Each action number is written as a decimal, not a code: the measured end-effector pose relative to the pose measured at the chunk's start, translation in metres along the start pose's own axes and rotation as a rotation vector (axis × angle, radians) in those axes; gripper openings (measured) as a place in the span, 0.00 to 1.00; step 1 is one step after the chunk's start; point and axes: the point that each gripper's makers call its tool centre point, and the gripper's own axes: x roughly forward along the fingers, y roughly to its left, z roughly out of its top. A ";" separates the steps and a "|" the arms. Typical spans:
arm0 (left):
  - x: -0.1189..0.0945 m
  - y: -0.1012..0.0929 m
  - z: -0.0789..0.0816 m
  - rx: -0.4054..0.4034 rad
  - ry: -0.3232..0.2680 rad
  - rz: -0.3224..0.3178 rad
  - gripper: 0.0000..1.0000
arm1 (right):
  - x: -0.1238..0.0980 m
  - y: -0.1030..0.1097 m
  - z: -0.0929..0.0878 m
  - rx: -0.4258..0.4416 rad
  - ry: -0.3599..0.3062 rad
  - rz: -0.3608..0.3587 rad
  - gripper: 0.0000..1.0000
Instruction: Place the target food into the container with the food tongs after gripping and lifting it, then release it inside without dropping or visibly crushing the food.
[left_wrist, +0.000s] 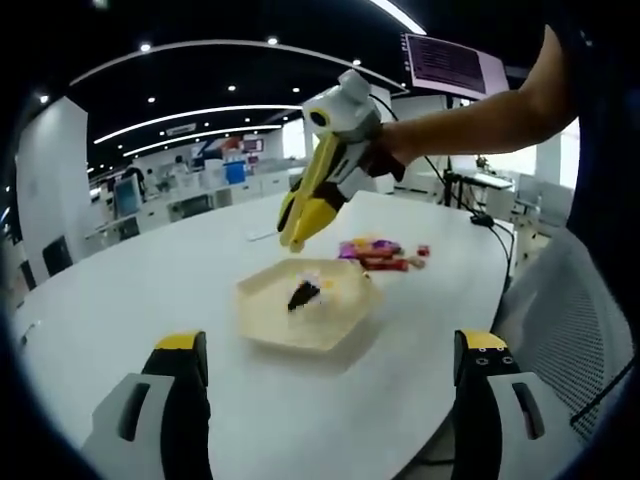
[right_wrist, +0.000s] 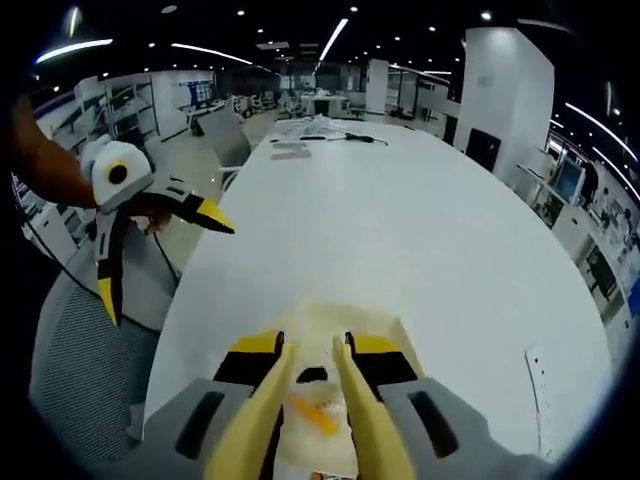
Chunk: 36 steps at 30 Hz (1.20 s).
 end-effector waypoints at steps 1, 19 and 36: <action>0.000 0.000 0.000 0.000 0.000 0.002 0.99 | -0.001 0.000 0.001 0.000 -0.004 0.000 0.23; 0.000 0.000 -0.001 0.004 0.006 0.005 0.99 | -0.029 -0.003 0.015 -0.015 -0.097 -0.026 0.24; 0.000 0.000 -0.002 0.000 0.006 0.001 0.99 | -0.087 -0.002 -0.013 -0.031 -0.103 -0.058 0.23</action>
